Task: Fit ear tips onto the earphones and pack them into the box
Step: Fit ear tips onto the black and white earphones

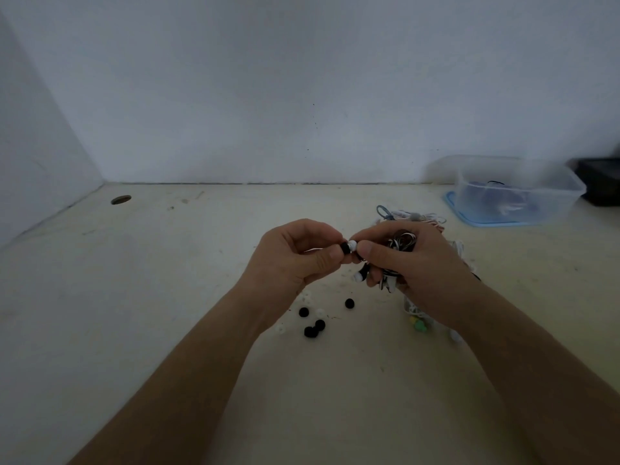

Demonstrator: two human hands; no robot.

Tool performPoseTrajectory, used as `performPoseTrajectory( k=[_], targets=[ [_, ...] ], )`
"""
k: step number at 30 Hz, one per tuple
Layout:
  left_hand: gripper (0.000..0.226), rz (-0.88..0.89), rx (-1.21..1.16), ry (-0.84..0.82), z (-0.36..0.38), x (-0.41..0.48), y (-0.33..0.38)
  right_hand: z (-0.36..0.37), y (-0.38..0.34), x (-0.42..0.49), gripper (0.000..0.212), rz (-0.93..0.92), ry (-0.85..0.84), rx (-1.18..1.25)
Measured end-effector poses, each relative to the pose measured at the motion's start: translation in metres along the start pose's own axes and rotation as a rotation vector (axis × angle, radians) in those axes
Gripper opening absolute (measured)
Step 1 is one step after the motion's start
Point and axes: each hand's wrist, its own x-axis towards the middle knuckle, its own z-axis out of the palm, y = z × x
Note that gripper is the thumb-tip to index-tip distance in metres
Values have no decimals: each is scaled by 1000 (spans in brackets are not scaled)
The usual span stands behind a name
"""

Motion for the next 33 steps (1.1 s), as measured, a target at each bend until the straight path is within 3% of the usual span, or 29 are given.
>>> performPoseTrajectory(
  k=[24, 33],
  targets=[
    [24, -42, 39, 35, 2, -1, -5, 3, -7, -2, 9, -138, 29, -305],
    [23, -47, -17, 17, 3, -1, -5, -1, -7, -2, 8, -116, 13, -244]
  ],
)
